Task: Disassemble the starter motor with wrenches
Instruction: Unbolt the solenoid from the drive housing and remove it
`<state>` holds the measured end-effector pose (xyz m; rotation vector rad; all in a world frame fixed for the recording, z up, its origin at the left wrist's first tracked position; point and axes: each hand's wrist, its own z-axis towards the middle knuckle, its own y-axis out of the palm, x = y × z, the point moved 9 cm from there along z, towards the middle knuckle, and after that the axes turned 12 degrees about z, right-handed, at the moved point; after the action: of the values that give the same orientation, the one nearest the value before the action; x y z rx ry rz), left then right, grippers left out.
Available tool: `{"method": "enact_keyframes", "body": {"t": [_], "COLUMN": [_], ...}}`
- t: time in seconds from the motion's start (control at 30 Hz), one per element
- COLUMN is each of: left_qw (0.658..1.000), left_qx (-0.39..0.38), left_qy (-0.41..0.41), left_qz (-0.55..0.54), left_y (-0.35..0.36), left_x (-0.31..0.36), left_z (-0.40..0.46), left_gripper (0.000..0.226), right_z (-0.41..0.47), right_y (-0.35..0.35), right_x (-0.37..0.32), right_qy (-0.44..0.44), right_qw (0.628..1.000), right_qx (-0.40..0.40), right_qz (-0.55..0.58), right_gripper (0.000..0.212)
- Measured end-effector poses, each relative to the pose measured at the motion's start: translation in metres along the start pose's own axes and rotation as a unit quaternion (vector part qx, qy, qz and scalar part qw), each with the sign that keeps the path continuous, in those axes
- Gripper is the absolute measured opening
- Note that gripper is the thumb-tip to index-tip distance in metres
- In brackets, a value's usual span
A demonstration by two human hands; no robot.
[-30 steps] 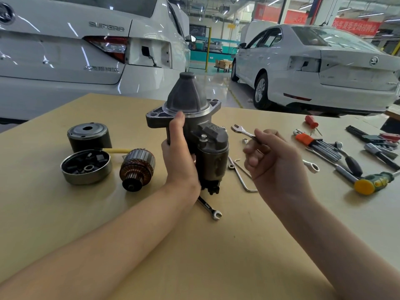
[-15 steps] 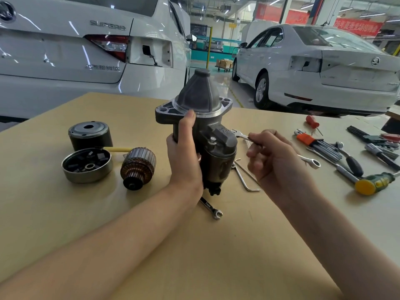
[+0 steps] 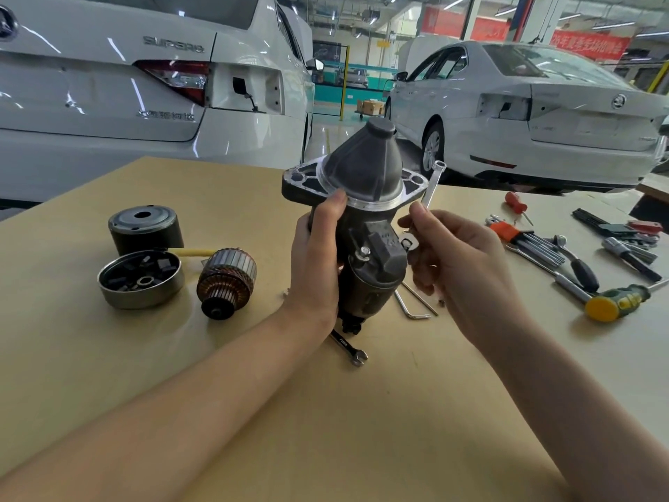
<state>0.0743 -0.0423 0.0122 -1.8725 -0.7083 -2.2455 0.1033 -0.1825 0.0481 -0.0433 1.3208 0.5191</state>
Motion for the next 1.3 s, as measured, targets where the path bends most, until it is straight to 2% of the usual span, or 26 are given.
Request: {"method": "enact_keyframes", "body": {"t": [0.1,0.2,0.27,0.4,0.53,0.67,0.77,0.87,1.3], "left_qw": [1.0,0.999,0.998,0.996,0.992,0.99,0.99,0.992,0.994], "left_qx": [0.005,0.014,0.027,0.053,0.085,0.094,0.092,0.082,0.079], "left_qy": [-0.016,-0.034,-0.036,-0.042,-0.051,-0.057,-0.055,-0.051,-0.041], "left_qz": [-0.014,-0.037,-0.045,-0.062,-0.077,-0.091,-0.09,-0.085,-0.07], "left_y": [-0.001,-0.004,-0.006,-0.012,-0.019,-0.022,-0.021,-0.018,-0.015], "left_x": [-0.003,-0.004,-0.005,-0.01,-0.015,-0.015,-0.014,-0.012,-0.008], "left_z": [0.0,0.002,0.003,0.005,0.007,0.008,0.007,0.004,0.0], "left_gripper": [0.096,0.1,0.101,0.1,0.098,0.086,0.091,0.1,0.101], "right_z": [0.003,0.006,0.006,0.004,0.003,0.002,0.001,0.0,-0.003], "right_y": [-0.004,-0.011,-0.015,-0.01,-0.002,0.003,0.006,0.004,0.0], "right_x": [0.008,0.004,0.002,0.01,0.017,0.022,0.022,0.02,0.008], "right_qy": [0.054,0.045,0.036,0.036,0.029,0.037,0.04,0.036,-0.026], "right_qw": [0.989,0.962,0.953,0.957,0.959,0.963,0.966,0.97,0.977], "right_qx": [0.013,0.05,0.069,0.061,0.027,0.004,-0.004,0.004,0.039], "right_qz": [0.141,0.266,0.293,0.281,0.28,0.268,0.255,0.239,0.207], "right_gripper": [0.024,0.031,0.025,0.016,0.028,0.026,0.023,0.022,0.027]}}
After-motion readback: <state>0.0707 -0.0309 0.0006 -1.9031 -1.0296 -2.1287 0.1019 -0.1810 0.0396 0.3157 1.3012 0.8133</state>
